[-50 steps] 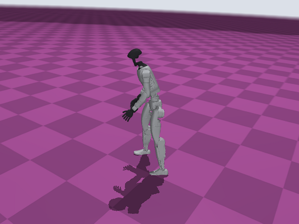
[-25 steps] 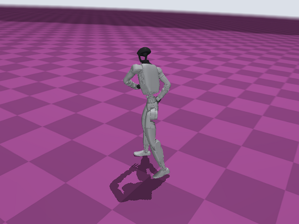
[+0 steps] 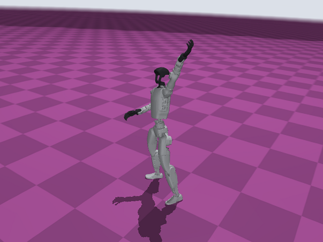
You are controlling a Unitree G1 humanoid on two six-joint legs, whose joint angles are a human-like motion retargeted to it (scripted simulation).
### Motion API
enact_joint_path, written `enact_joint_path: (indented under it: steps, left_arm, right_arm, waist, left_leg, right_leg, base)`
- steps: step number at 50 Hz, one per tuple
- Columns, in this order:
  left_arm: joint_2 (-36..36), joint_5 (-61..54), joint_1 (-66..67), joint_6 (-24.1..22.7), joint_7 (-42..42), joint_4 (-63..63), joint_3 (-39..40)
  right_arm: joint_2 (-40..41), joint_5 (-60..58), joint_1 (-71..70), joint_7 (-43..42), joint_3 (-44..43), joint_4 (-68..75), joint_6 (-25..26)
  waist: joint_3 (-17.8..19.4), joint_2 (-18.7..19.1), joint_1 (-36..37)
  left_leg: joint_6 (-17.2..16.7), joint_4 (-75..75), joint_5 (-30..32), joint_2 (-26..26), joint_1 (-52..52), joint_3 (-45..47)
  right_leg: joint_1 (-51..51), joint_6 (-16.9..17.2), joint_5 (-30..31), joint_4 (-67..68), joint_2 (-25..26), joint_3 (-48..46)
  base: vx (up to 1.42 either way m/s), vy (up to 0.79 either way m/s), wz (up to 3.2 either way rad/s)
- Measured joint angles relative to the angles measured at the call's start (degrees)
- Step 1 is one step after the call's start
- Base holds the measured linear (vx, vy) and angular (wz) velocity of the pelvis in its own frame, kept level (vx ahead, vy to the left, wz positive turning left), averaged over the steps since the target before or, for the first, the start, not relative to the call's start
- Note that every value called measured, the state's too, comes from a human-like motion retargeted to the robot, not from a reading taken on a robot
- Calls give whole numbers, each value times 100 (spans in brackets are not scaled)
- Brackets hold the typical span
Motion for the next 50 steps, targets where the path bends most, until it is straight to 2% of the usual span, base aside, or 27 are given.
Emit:
enact_joint_path:
  steps: [2, 3, 5, 6, 7, 8, 9, 10, 12, 15, 17, 20, 22, 23, 26, 27, 28, 30, 32, 34, 38, 40, 43, 45, 47, 50]
  left_arm:
    - [808, -595, 236, 14, -63, -256, -50]
    - [1160, -1066, 491, -29, -33, -522, 54]
    - [1828, -2111, 1455, -330, 285, -1432, 499]
    - [1887, -2438, 2195, -494, 526, -1871, 932]
    - [1708, -2671, 3267, -680, 767, -2286, 1664]
    - [1051, -2715, 5002, -910, 1007, -2651, 2991]
    - [-262, -2431, 7448, -1153, 1229, -3449, 4903]
    - [-1905, -1983, 10249, -1401, 1442, -4465, 7108]
    - [-3817, -1767, 11421, -1105, 1284, -5290, 6930]
    - [-5718, -1821, 11524, -525, 780, -5018, 5246]
    - [-6544, -2109, 11354, -340, 596, -4382, 4486]
    - [-7233, -2333, 11116, -501, 1087, -3263, 4429]
    - [-7267, -2109, 11103, -266, 907, -2714, 4667]
    - [-7242, -2075, 11113, -85, 646, -2528, 4736]
    - [-7225, -2268, 11219, 122, 314, -2304, 4736]
    - [-7251, -2336, 11281, 89, 331, -2280, 4737]
    - [-7304, -2372, 11363, 22, 375, -2274, 4765]
    - [-7456, -2340, 11565, -82, 330, -2280, 4912]
    - [-7629, -2428, 11793, -112, 63, -2282, 5166]
    - [-7832, -2929, 12002, -160, -170, -2331, 5523]
    - [-8322, -4612, 12236, -573, -149, -2769, 6402]
    - [-8623, -5592, 12282, -1022, 54, -3321, 6844]
    - [-9268, -7416, 12257, -1941, -394, -4923, 7370]
    - [-9977, -7636, 12060, -2550, -532, -6444, 7636]
    - [-10056, -7636, 11651, -3299, -442, -7707, 7284]
    - [-9150, -7361, 10650, -3991, -772, -8974, 6357]
  right_arm:
    - [409, 266, -326, -292, 104, -512, 46]
    - [621, 362, -607, -459, 270, -710, 73]
    - [1160, 640, -1518, -914, 1001, -923, 29]
    - [1561, 745, -2122, -1096, 1520, -885, -13]
    - [2007, 884, -2712, -1238, 1937, -801, -56]
    - [2544, 1090, -3271, -1297, 2146, -627, -100]
    - [2513, 1324, -3699, -1264, 2110, -414, -106]
    - [2197, 1572, -4062, -1185, 1952, -181, -93]
    - [1790, 2118, -5278, -976, 2728, 347, 105]
    - [1887, 3206, -7163, -560, 3655, 1803, 443]
    - [2297, 4380, -8088, -326, 3960, 3008, 581]
    - [2960, 5577, -8866, -622, 3974, 4531, 519]
    - [3160, 5581, -8857, -759, 3868, 4972, 514]
    - [3208, 5560, -8792, -752, 3844, 5058, 521]
    - [3252, 5615, -8525, -769, 3874, 4974, 399]
    - [3254, 5606, -8433, -802, 3894, 4911, 346]
    - [3254, 5555, -8337, -841, 3909, 4856, 316]
    - [3241, 5390, -8140, -881, 3879, 4781, 360]
    - [3200, 5208, -7928, -895, 3796, 4680, 471]
    - [3092, 4974, -7728, -886, 3766, 4443, 604]
    - [2747, 3844, -7702, -604, 3985, 3693, 941]
    - [2486, 2746, -8036, -216, 4246, 3258, 1257]
    - [2008, 980, -9145, 788, 4751, 2518, 1736]
    - [1661, 64, -10170, 1356, 5065, 1893, 1947]
    - [1274, -381, -11269, 1381, 5253, 1225, 1990]
    - [708, -571, -12817, 900, 5041, 334, 1927]
  waist:
    - [213, -123, -83]
    - [380, -236, -131]
    - [892, -551, -402]
    - [1230, -814, -537]
    - [1569, -1107, -552]
    - [1911, -1460, -326]
    - [2176, -1354, 166]
    - [2404, -1018, 792]
    - [2958, -632, 912]
    - [3813, -453, 861]
    - [4266, -436, 718]
    - [4654, -505, 515]
    - [4700, -554, 454]
    - [4710, -551, 419]
    - [4708, -385, 245]
    - [4705, -312, 201]
    - [4697, -248, 182]
    - [4657, -173, 195]
    - [4496, -117, 277]
    - [4173, -23, 374]
    - [3359, 17, 499]
    - [2909, -73, 475]
    - [2277, -350, 228]
    - [1941, -550, -83]
    - [1709, -658, -492]
    - [1548, -709, -1185]
  left_leg:
    - [191, 23, 74, -30, -197, -114]
    - [203, 33, 111, -36, -296, -160]
    - [196, 31, 193, -43, -435, -296]
    - [210, 16, 253, -38, -468, -375]
    - [236, -4, 320, -35, -493, -448]
    - [284, -31, 400, -35, -501, -510]
    - [333, -60, 472, -15, -494, -545]
    - [383, -90, 540, 17, -479, -568]
    - [432, -112, 655, 83, -564, -695]
    - [443, -129, 794, 163, -703, -878]
    - [408, -163, 876, 232, -786, -932]
    - [290, -273, 854, 320, -910, -1013]
    - [224, -339, 921, 419, -974, -900]
    - [246, -354, 1184, 541, -992, -625]
    - [659, -428, 3146, 1200, -916, 1085]
    - [756, -492, 3610, 1337, -839, 1486]
    - [763, -564, 3681, 1331, -751, 1571]
    - [588, -465, 2662, 988, -706, 811]
    - [294, -300, 1155, 511, -696, -312]
    - [134, -234, 635, 341, -670, -570]
    - [189, -43, 689, 314, -609, -46]
    - [209, 169, 650, 282, -589, 255]
    - [204, 741, 595, 273, -547, 743]
    - [215, 1244, 573, 303, -535, 1036]
    - [254, 1718, 604, 346, -481, 1276]
    - [271, 2316, 690, 403, -352, 1542]
  right_leg:
    - [-158, -207, 61, 44, -20, 6]
    - [-237, -173, 75, 65, -25, -16]
    - [-312, -141, 75, 124, -25, -85]
    - [-321, -215, 87, 171, -14, -121]
    - [-328, -293, 100, 221, -6, -153]
    - [-333, -378, 116, 278, -3, -178]
    - [-337, -442, 133, 321, 22, -180]
    - [-341, -496, 150, 357, 56, -172]
    - [-350, -528, 196, 360, 139, -258]
    - [-341, -516, 265, 330, 241, -414]
    - [-375, -507, 307, 314, 312, -476]
    - [-549, -458, 364, 302, 431, -448]
    - [-699, -422, 398, 278, 513, -363]
    - [-765, -431, 414, 259, 557, -328]
    - [-857, -638, 466, 154, 708, -349]
    - [-837, -691, 482, 105, 743, -356]
    - [-784, -698, 501, 50, 749, -341]
    - [-633, -600, 500, -7, 650, -263]
    - [-529, -487, 409, 70, 510, -157]
    - [-587, -532, 301, 235, 428, -39]
    - [-865, -764, 140, 558, 306, 342]
    - [-993, -805, 95, 638, 252, 645]
    - [-1075, -830, 59, 650, 173, 1203]
    - [-1116, -816, 51, 658, 129, 1599]
    - [-1111, -762, 54, 656, 101, 1972]
    - [-1074, -626, 65, 647, 99, 2507]
  base:
    - [-21, -3, 29]
    - [-27, -7, 40]
    - [-31, -10, 53]
    - [-33, -11, 59]
    - [-36, -12, 55]
    - [-37, -12, 42]
    - [-38, -10, 26]
    - [-37, -9, 23]
    - [-35, -9, 39]
    - [-31, -8, 48]
    - [-24, -7, 30]
    - [-17, -6, -8]
    - [-9, -5, -36]
    - [-6, -5, -28]
    - [0, -2, 0]
    - [0, 0, 0]
    - [6, -1, -13]
    - [9, 3, -27]
    - [15, 3, -36]
    - [18, 3, -40]
    - [24, 4, -71]
    - [28, 5, -118]
    - [30, 5, -146]
    - [29, 5, -161]
    - [28, 4, -162]
    - [22, 6, -164]
